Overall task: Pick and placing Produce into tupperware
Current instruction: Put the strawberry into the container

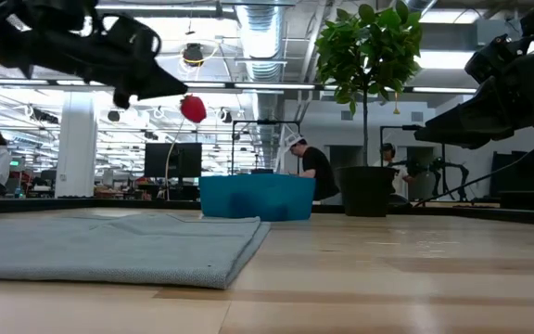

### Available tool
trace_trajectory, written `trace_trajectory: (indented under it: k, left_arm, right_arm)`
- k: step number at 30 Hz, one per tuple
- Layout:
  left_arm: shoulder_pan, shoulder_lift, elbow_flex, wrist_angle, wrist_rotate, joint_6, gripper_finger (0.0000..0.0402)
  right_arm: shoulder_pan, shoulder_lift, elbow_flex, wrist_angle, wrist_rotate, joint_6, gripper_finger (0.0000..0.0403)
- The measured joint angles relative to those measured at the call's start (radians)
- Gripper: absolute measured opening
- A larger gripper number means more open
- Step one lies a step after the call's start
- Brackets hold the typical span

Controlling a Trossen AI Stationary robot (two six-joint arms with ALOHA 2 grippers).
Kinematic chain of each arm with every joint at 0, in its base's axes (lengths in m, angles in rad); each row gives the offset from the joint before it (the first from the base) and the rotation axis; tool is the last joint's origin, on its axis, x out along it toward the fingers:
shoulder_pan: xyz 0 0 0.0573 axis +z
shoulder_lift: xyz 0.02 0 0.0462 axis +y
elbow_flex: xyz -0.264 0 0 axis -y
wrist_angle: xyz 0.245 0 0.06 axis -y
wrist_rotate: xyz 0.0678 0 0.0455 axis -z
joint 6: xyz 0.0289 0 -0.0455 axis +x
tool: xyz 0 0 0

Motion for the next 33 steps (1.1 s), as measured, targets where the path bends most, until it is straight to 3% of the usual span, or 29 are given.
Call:
trace_trajectory:
  k: [5,9,15,25,33]
  left_arm:
    - [0.005,0.123,0.088,-0.039,0.003,0.169,0.0000]
    - [0.039,0.213,0.147,-0.039,0.119,0.234,0.0000]
    - [0.131,0.343,0.281,-0.192,0.164,0.057,0.0000]
    - [0.259,0.553,0.576,-0.518,0.405,-0.030,0.0000]
    - [0.289,0.686,0.708,-0.713,0.406,0.014,0.0000]
  right_arm:
    - [0.000,0.000,0.000,0.000,0.000,0.000,0.0274]
    - [0.000,0.000,0.000,0.000,0.000,0.000,0.0274]
    - [0.000,0.000,0.000,0.000,0.000,0.000,0.0274]
    - [0.000,0.000,0.000,-0.003,0.000,0.000,0.0274]
    - [0.000,0.000,0.000,-0.008,0.000,0.000,0.0274]
